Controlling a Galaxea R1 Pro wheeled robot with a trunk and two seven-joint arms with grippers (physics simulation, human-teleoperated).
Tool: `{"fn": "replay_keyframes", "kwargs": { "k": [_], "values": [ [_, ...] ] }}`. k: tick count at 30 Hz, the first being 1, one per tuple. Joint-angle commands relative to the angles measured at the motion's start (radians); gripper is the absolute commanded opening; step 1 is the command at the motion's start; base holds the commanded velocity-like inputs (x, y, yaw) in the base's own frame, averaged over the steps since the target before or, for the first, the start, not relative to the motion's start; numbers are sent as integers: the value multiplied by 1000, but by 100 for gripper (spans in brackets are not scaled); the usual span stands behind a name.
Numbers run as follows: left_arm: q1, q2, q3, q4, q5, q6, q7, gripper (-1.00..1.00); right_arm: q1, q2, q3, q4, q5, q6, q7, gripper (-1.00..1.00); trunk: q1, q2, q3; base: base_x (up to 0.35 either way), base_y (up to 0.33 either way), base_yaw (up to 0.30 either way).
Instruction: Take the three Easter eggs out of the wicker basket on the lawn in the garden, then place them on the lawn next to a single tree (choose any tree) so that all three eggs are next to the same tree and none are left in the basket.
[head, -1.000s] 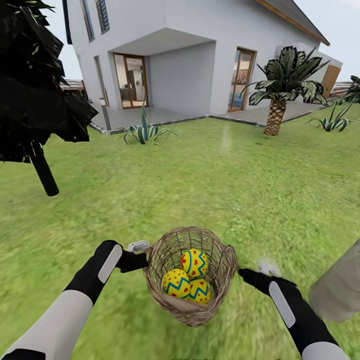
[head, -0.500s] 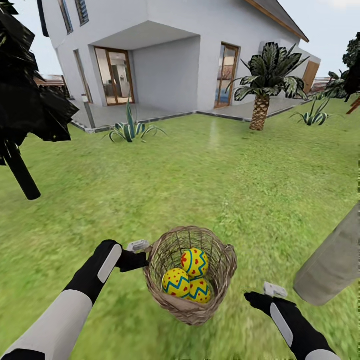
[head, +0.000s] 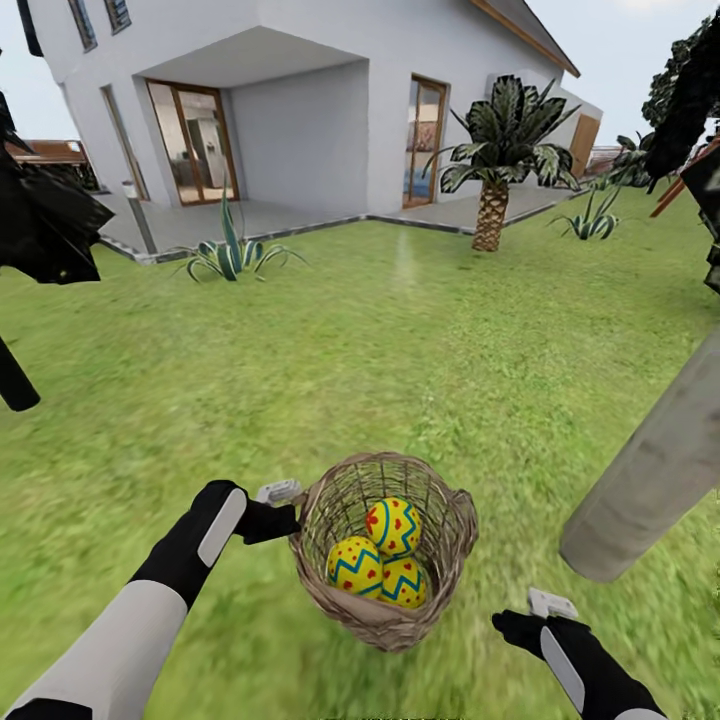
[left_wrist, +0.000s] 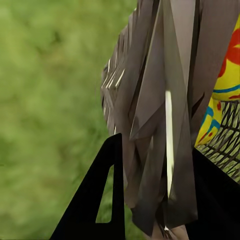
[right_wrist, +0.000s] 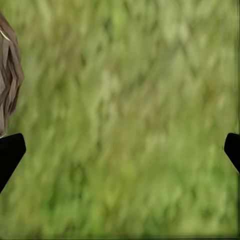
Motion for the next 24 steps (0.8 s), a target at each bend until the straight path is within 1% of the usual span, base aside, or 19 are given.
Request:
{"fn": "replay_keyframes", "kwargs": {
  "k": [1, 9, 24],
  "values": [
    [0, 1, -3, -2, 24, 2, 7, -100, 0, -1, 0, -1, -10, 5, -4, 100, 0, 0, -2, 0, 0, -192],
    [-1, 3, -2, -1, 24, 2, 7, -100, 0, -5, 0, 0, -11, 5, -7, 100, 0, 0, -12, 0, 0, -197],
    [0, 3, -2, 5, 24, 1, 7, -100, 0, -6, 0, 11, -12, 5, -7, 100, 0, 0, -29, 0, 0, -210]
  ]
}}
